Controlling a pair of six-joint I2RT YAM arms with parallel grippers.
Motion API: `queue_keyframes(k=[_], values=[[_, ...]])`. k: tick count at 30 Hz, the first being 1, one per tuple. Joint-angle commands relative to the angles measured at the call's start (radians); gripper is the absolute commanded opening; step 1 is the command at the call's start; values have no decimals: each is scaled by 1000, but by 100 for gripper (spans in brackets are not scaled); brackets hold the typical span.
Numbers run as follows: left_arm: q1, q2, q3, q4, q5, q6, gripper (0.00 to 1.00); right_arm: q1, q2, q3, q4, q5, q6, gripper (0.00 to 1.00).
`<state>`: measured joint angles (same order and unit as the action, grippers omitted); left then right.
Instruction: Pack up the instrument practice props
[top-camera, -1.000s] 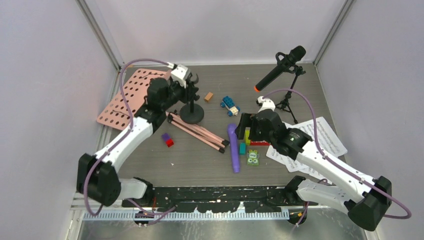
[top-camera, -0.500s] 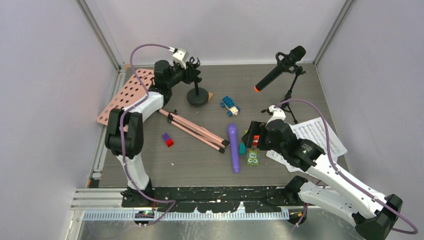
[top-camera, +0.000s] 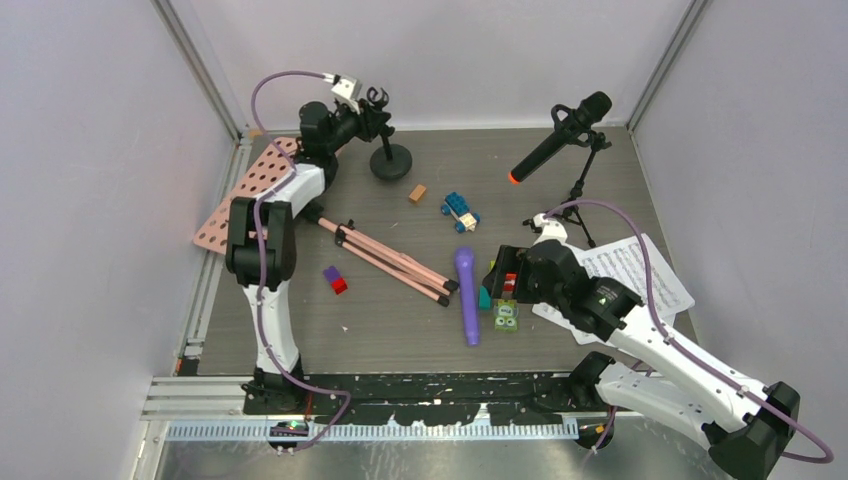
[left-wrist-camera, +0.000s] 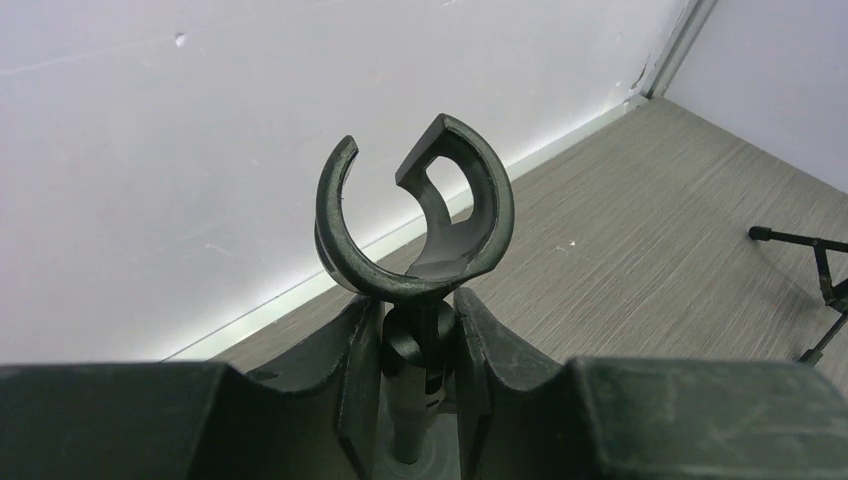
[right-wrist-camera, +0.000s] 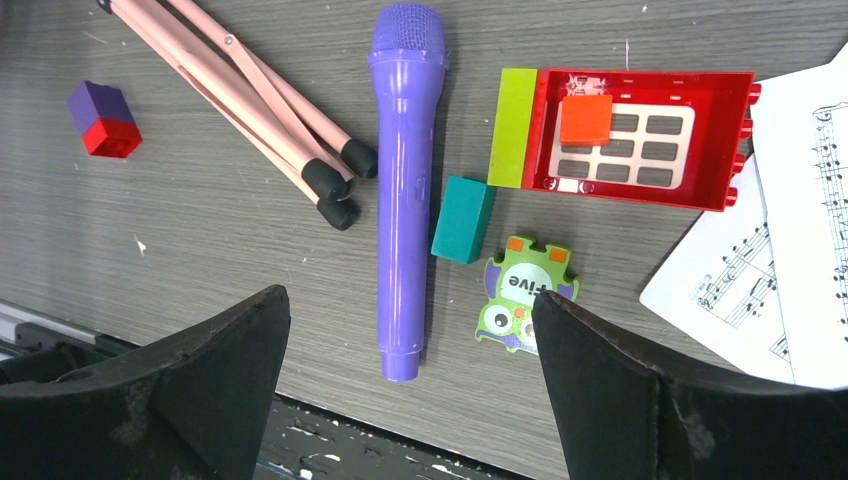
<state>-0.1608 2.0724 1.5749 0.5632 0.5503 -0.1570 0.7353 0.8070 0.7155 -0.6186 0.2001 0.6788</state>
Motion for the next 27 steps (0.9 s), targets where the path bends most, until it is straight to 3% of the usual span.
queue_keyframes(k=[1,7,10,18,19,21,26,27], values=[[-1,11,54,110,-5,40,6,-3,9,-3,39,8,-19,95],[-1,36,54,62,-10,102,6,-3,22,-6,52,1,-21,95],[-2,37,47,53,-6,104,13,-2,22,-8,56,-5,-18,95],[-1,17,-10,54,-23,98,52,-2,10,5,37,-11,-12,95],[-2,10,-21,53,-24,102,62,-2,7,5,33,-13,-10,95],[-1,-4,-38,44,-27,116,73,-3,2,9,26,-11,-10,95],[-2,-75,-99,15,-63,151,88,-3,-21,32,-11,3,-17,95],[-2,-92,-114,7,-73,152,94,-3,-26,37,-16,4,-18,95]])
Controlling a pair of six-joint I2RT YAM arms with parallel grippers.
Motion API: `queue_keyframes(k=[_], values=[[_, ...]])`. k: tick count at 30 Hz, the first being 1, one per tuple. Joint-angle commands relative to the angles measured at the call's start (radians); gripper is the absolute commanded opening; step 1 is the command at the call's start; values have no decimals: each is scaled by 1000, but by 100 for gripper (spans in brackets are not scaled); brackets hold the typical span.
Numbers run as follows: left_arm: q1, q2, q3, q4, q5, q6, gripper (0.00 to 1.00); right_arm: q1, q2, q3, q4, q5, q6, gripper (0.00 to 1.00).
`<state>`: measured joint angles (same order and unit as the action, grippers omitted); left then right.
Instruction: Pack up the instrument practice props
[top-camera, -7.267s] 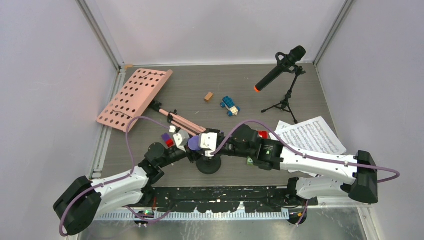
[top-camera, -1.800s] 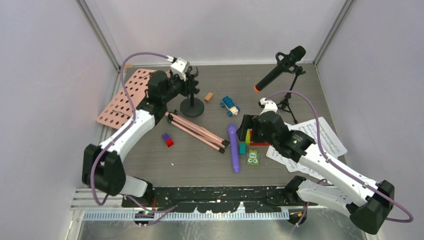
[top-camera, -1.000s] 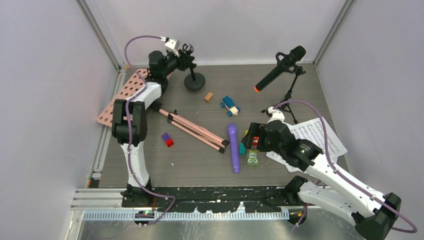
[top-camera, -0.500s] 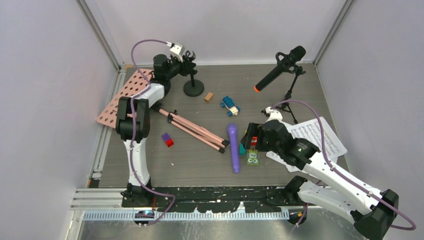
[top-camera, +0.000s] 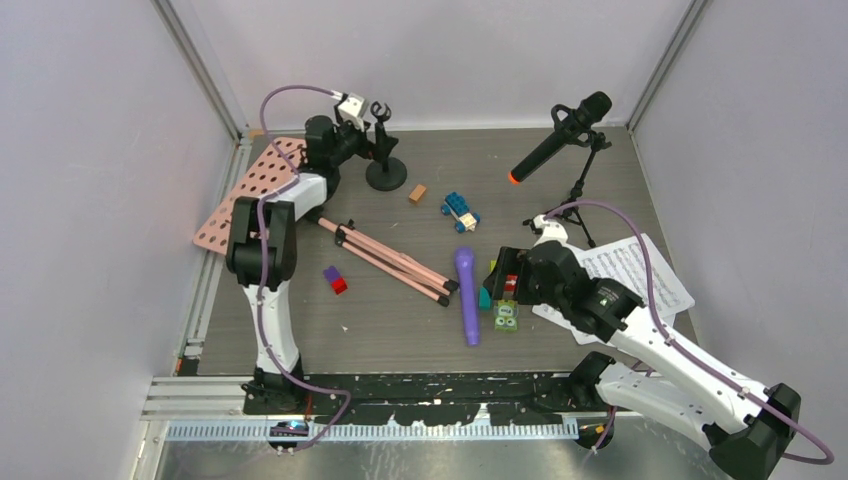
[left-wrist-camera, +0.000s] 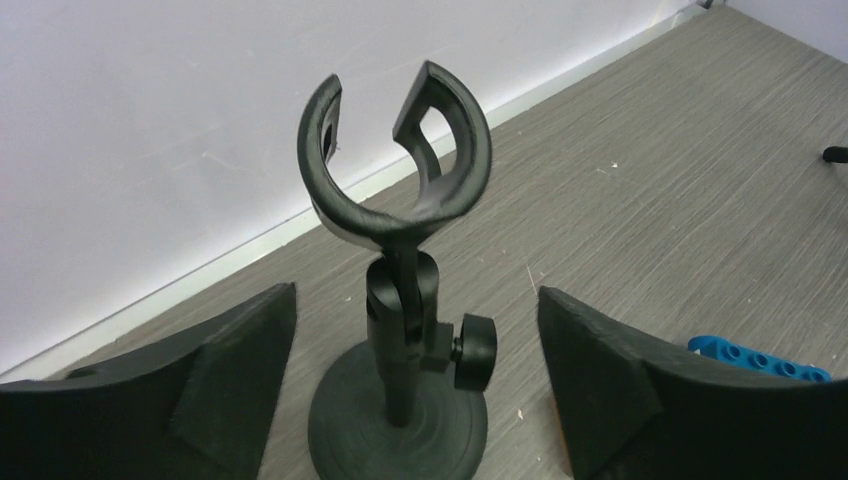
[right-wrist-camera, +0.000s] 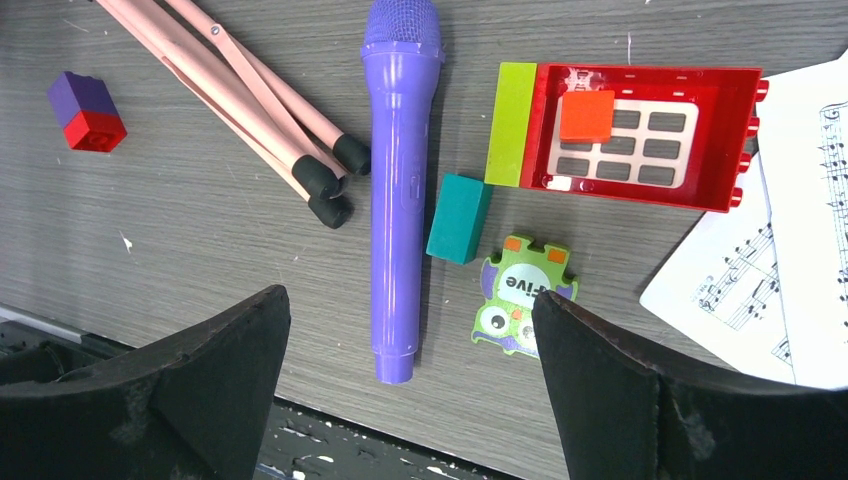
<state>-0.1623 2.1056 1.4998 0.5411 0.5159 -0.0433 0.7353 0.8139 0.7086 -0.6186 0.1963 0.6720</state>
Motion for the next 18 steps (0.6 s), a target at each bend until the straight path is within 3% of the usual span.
queue_keyframes(k=[1,5,12,18], values=[[-1,-148,-51,7,-48,63,99,-3,-37,46,-21,8,-15,95],[-13,-261,-148,-42,-120,97,100,-4,-35,55,-44,5,-45,95],[-40,-540,-435,-24,-176,-35,100,-2,-33,142,-122,41,-132,96],[-86,-736,-542,-298,-250,-302,100,-3,-97,184,-49,118,-273,98]])
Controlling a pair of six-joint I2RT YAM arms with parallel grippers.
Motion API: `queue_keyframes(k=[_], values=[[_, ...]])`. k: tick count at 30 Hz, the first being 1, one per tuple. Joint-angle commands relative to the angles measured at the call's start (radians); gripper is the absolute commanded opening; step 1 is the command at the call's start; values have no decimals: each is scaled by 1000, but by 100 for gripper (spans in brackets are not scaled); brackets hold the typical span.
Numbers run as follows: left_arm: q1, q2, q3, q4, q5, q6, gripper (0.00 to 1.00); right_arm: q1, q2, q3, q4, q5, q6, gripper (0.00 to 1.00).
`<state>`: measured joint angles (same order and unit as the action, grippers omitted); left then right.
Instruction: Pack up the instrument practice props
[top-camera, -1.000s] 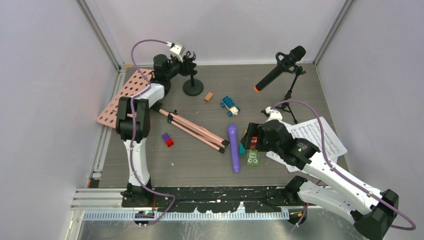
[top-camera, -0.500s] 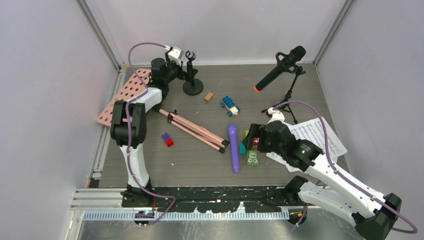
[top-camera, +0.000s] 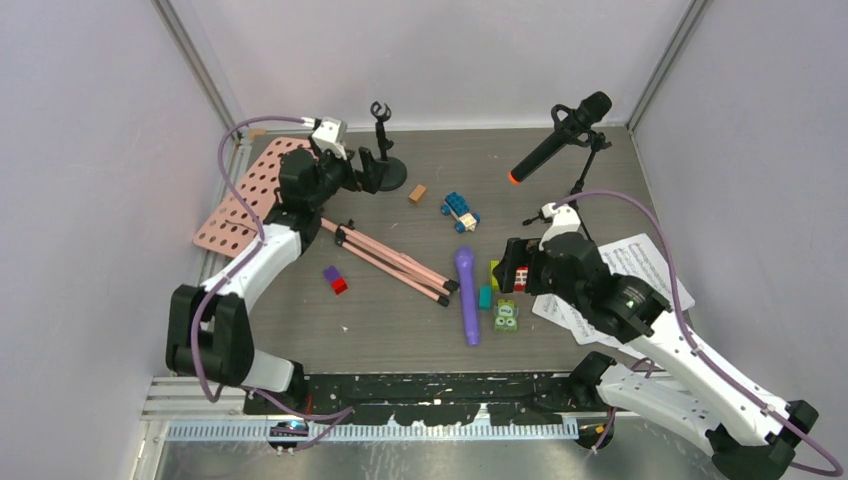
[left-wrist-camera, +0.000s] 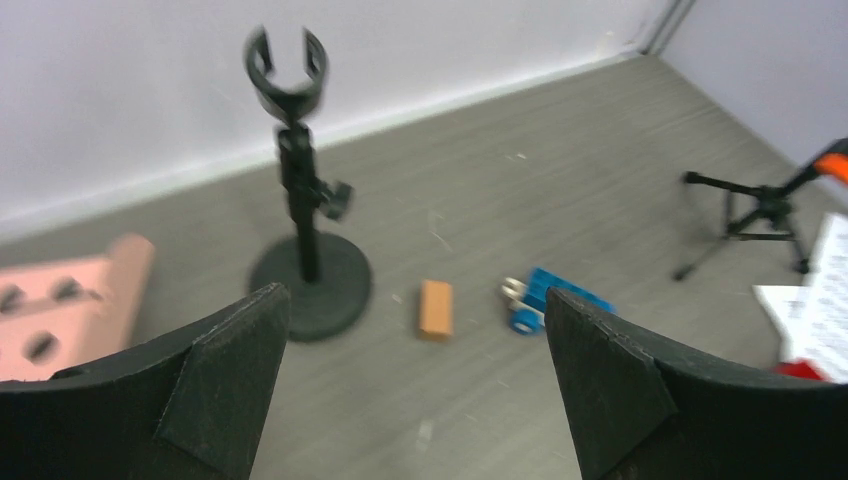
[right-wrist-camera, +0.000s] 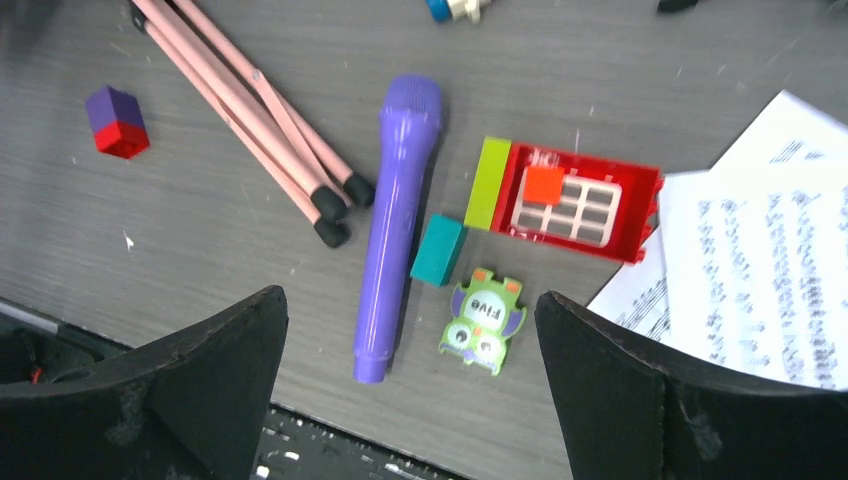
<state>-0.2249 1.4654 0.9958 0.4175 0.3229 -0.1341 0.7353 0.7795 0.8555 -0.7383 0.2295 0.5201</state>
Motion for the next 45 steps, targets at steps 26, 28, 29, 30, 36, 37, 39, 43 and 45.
queue_keyframes(k=[26,28,29,30,36,37,39,43,45], values=[[-23,-533,-157,-667,146,-471,100,-619,71,-299,958,58,-298,100],[-22,-525,-153,-675,151,-470,100,-686,103,-292,1000,-8,-300,100],[-22,-520,-150,-680,154,-471,100,-713,122,-281,1010,-32,-296,100],[-22,-516,-149,-688,153,-470,100,-736,143,-276,1030,-54,-294,99],[-22,-529,-154,-702,151,-455,100,-793,267,-271,1235,-144,-351,97],[-22,-532,-151,-707,148,-449,100,-794,291,-256,1243,-145,-358,97],[-22,-536,-146,-718,143,-440,100,-803,350,-230,1267,-144,-363,96],[-22,-532,-144,-714,129,-441,100,-811,436,-204,1364,-164,-354,94],[-22,-526,-142,-709,128,-446,100,-813,473,-198,1419,-166,-362,90]])
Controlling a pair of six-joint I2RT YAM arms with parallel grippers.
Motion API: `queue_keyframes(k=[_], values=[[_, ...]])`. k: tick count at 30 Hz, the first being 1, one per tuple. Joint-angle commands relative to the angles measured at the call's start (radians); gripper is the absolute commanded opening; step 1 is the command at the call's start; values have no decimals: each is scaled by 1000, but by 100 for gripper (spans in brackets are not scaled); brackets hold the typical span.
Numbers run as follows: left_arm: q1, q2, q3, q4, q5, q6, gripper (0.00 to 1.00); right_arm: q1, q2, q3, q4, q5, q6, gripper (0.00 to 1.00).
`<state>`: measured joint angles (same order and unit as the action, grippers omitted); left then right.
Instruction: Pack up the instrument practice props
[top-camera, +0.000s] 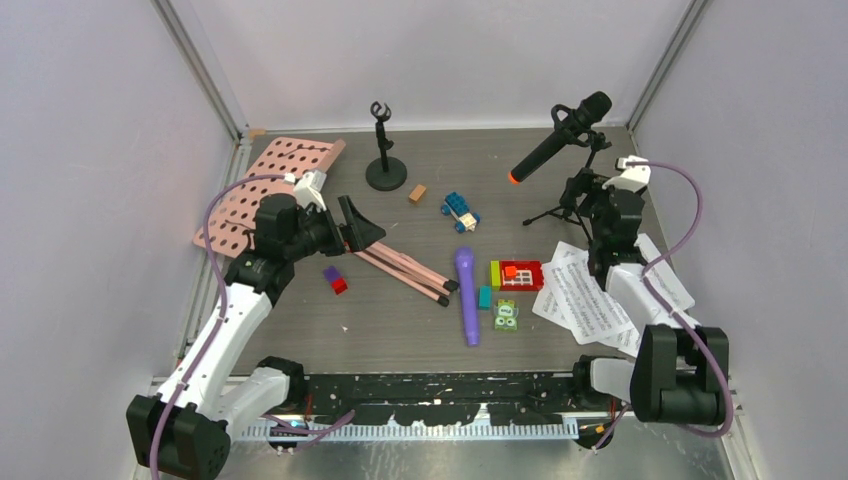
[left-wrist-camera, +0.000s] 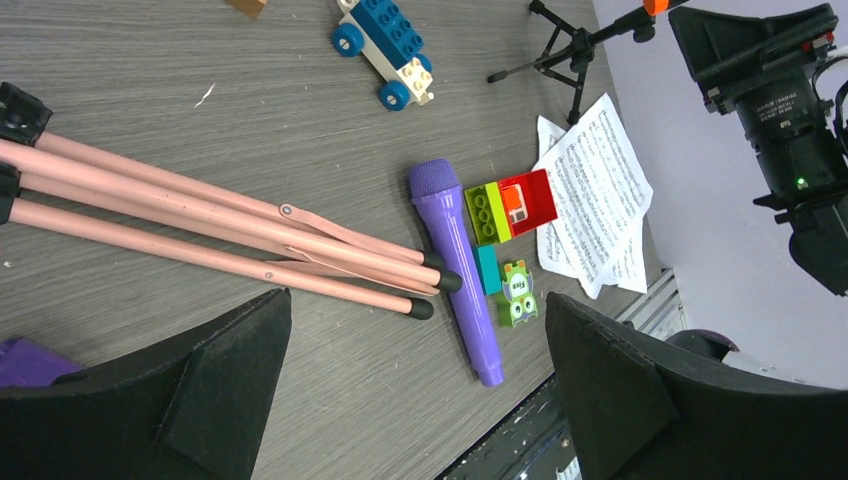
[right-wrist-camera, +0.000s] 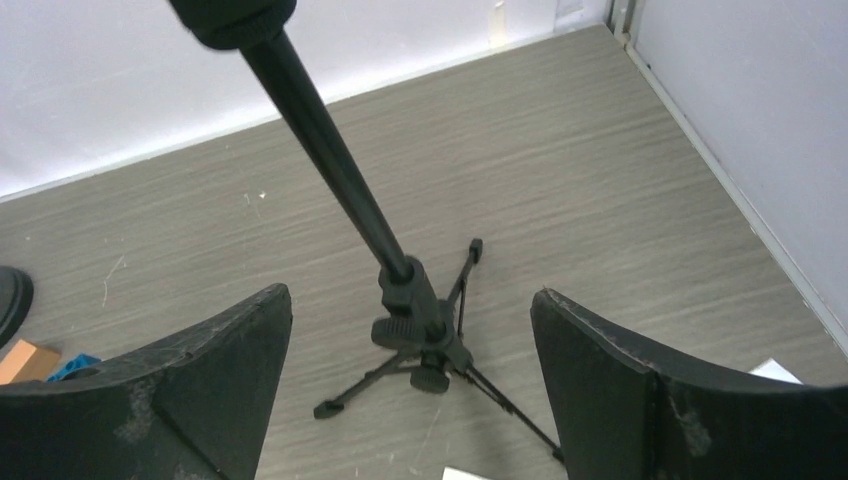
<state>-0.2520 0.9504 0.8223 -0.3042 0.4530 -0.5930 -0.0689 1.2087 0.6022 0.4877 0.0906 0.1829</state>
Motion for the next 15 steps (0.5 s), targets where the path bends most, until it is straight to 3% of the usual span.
queue_keyframes(k=[1,6,11,15], values=[[5,-6,33,14,1,13,100,-11,63,59,219,-29,-28,87],[5,2,33,17,4,20,100,-11,126,90,255,-31,-26,80],[5,-4,39,6,4,33,100,-12,155,91,287,-21,-41,55],[5,-11,45,-8,13,61,100,-14,158,95,295,-8,-58,48]])
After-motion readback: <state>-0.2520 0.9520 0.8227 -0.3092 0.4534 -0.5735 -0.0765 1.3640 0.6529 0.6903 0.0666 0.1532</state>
